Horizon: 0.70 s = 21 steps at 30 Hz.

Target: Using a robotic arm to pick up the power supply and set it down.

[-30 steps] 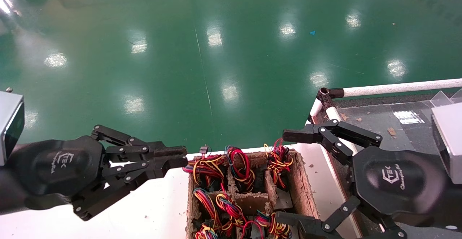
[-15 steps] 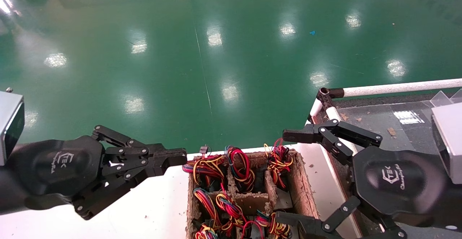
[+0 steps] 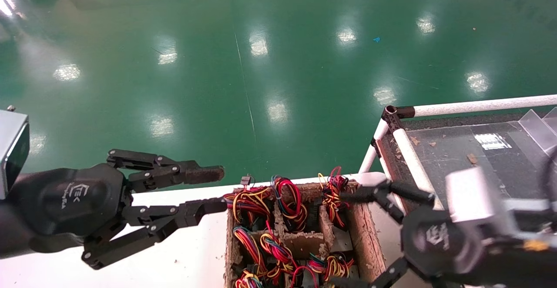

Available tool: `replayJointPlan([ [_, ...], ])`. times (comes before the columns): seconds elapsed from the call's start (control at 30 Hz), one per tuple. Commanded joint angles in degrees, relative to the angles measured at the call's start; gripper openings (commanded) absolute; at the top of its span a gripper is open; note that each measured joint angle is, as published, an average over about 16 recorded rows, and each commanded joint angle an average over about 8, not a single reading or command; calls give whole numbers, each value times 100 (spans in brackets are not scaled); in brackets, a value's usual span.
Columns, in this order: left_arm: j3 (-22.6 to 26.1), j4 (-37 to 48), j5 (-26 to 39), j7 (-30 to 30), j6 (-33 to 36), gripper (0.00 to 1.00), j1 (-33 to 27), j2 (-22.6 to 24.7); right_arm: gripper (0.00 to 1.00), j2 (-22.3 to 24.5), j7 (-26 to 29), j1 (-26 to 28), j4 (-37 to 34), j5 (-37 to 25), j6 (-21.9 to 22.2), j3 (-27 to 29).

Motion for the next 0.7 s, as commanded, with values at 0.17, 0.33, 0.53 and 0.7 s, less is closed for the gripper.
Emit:
replayJointPlan([
  [0.17,0,0,0,0,0,100,0,0,46,-153,154,77,77,-886,203,-397],
  [0.33,0,0,0,0,0,100,0,0,0,-334,217,86,67,-1338,396,-595],
  [0.53,0,0,0,0,0,100,0,0,0,-484,166,-5,83,-1647,692,-683],
  [0.7,0,0,0,0,0,100,0,0,0,-573,85,-88,107,-1836,927,-714],
])
